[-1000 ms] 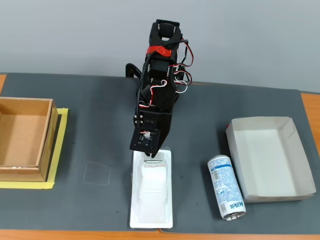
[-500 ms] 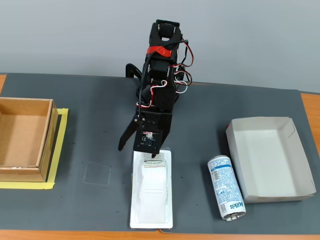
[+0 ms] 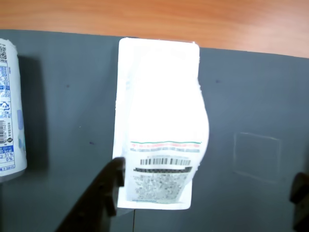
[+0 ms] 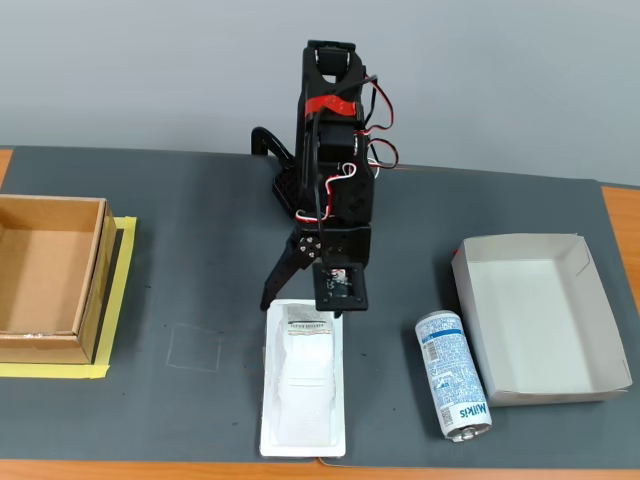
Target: Pick the sandwich and put it in the gray box
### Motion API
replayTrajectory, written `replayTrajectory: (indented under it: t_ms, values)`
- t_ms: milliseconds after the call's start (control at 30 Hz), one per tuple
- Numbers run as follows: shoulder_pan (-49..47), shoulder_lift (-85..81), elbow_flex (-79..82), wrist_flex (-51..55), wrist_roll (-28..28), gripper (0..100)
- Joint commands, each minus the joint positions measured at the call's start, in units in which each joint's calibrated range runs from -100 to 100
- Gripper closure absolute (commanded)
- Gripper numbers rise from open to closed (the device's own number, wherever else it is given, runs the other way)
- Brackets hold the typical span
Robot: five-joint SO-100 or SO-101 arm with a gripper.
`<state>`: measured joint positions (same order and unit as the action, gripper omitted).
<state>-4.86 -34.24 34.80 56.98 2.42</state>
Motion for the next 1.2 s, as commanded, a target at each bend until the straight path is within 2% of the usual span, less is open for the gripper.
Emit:
replayTrajectory:
  t_ms: [0,1167]
  values:
    - [-0.47,1.56,-2.19,0.14,0.21,62]
    - [0.2,19.53,-3.19,-5.94,2.04,62]
